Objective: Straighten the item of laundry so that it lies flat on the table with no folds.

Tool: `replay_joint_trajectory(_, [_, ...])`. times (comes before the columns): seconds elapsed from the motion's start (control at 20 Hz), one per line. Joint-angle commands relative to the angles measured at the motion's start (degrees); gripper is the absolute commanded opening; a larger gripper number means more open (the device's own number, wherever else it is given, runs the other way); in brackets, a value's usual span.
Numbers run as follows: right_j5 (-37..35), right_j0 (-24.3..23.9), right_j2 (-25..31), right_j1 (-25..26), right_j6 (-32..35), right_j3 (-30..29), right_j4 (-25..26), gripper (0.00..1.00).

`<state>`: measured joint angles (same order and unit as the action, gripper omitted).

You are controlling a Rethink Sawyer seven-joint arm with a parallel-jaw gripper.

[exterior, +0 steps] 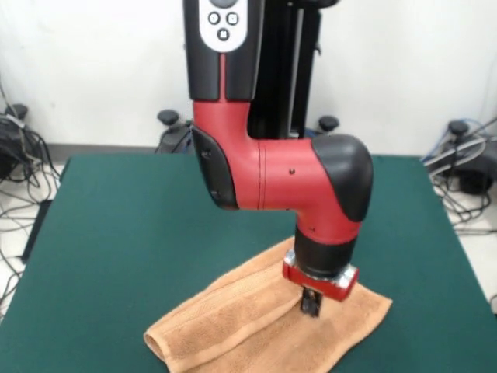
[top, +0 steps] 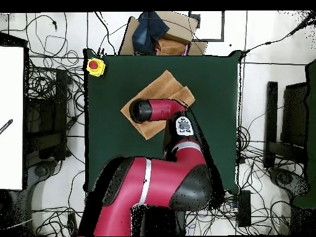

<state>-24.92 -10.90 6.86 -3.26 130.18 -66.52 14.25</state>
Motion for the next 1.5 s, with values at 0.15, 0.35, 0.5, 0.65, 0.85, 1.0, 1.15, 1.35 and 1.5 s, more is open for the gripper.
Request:
replay_joint_trajectory(0.15, [1.35, -6.84, -0.28, -8.71, -7.45, -25.24, 9.68, 0.00])
replay_joint_trajectory(0.35, [1.13, -9.95, 0.53, -10.59, -9.44, -26.14, 13.29, 0.00])
replay_joint_trajectory(0.5, [3.75, -11.83, 0.56, -8.02, -9.33, -23.88, 16.71, 0.00])
replay_joint_trajectory(0.65, [2.19, -13.86, 1.61, -9.56, -9.97, -24.59, 18.66, 0.00])
replay_joint_trajectory(0.85, [1.24, -16.49, 2.89, -7.93, -10.89, -23.23, 21.69, 0.00])
replay_joint_trajectory(1.0, [1.14, -16.32, 2.37, -6.90, -9.94, -22.28, 23.66, 0.00])
replay_joint_trajectory(1.15, [0.34, -17.37, 1.60, -7.00, -10.43, -22.64, 26.02, 0.00])
replay_joint_trajectory(1.35, [-0.27, -19.98, 2.59, -9.34, -11.77, -25.80, 27.95, 0.00])
replay_joint_trajectory(1.5, [-0.92, -20.21, 3.12, -9.18, -11.31, -25.63, 28.75, 0.00])
